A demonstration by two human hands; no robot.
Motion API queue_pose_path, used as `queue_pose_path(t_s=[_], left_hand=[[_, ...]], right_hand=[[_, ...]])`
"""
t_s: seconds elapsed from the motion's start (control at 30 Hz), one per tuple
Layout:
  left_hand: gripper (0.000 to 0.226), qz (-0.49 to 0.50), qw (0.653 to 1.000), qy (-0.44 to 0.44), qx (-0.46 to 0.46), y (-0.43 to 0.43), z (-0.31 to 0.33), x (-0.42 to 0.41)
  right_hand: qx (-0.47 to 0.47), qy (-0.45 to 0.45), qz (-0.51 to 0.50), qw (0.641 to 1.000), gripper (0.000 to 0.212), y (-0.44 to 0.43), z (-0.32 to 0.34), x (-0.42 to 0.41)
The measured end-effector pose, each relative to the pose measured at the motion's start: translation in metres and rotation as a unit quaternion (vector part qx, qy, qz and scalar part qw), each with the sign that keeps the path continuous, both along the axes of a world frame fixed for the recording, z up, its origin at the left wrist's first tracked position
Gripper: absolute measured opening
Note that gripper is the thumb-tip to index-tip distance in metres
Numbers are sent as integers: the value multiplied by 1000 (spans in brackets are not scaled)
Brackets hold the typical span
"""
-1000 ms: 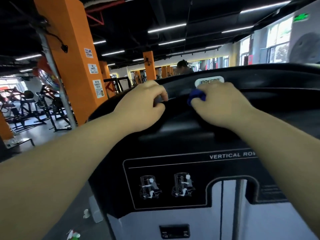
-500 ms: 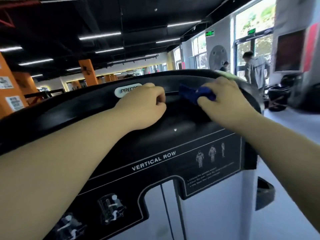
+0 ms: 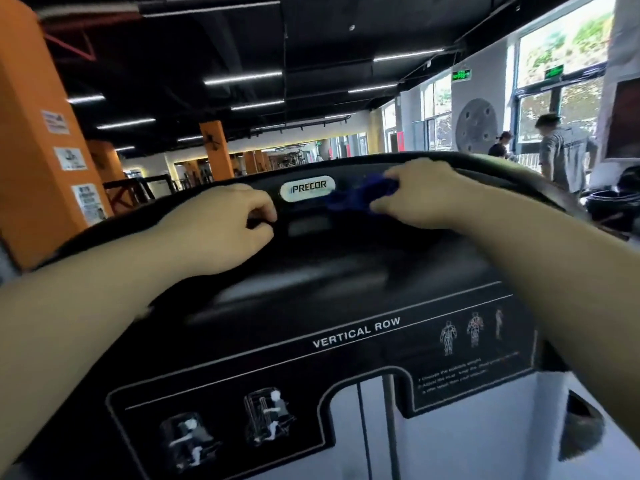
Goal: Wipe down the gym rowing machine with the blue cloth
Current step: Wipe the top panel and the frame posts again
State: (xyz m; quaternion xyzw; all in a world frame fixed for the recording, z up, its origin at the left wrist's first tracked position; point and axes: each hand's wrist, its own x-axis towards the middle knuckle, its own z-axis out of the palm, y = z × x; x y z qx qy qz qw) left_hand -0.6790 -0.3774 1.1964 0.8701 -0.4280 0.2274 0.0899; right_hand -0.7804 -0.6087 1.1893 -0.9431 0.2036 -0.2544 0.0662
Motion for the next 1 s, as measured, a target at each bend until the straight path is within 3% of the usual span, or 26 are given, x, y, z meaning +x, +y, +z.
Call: queue_pose_path(t_s=[0.07, 0.1, 0.2, 0.27, 0.33, 0.4, 0.5, 0.57, 0.6, 0.67, 0.73, 0.8, 0.9, 1.0], left_hand=[[15, 15, 1000, -14, -4, 20, -1, 6], [13, 19, 1000, -15, -13, 27, -3, 9], [14, 3, 998, 2, -59, 35, -9, 16], [14, -11, 998, 1, -67, 34, -11, 19], [16, -17, 996, -6, -85, 35, -11, 21], [15, -25, 990, 8, -139, 37, -11, 21], [21, -48, 976, 38, -207, 41, -13, 16], [22, -55, 974, 30, -216, 42, -13, 14], [22, -50, 973, 19, -223, 42, -13, 15], [19, -28, 974, -14, -223, 48, -15, 16], [12, 14, 981, -75, -177, 61, -15, 16], [14, 69, 980, -140, -126, 82, -16, 16], [15, 80, 984, -116, -112, 118, -27, 9], [27, 31, 988, -50, -140, 142, -45, 6]], right_hand=[[-8, 10, -144, 989, 40, -3, 2, 5], [-3, 15, -157, 988, 40, 6, 3, 16], [-7, 3, 22, 1000, 29, 56, 4, 55], [26, -2, 200, 979, 20, 91, 4, 66], [90, 17, 296, 951, 13, 102, 6, 64], [95, 20, 254, 962, 14, 81, 11, 56], [34, 25, 19, 999, 28, 33, 19, 43], [-7, 41, -80, 996, 34, 35, 20, 45], [-16, 33, -68, 997, 34, 49, 18, 52], [0, 0, 55, 998, 30, 88, 13, 70], [22, -20, 258, 966, 20, 131, 7, 78], [59, 0, 378, 924, 13, 150, 3, 68], [119, 4, 374, 920, 12, 129, 7, 55], [30, -6, 211, 977, 14, 130, 10, 67]])
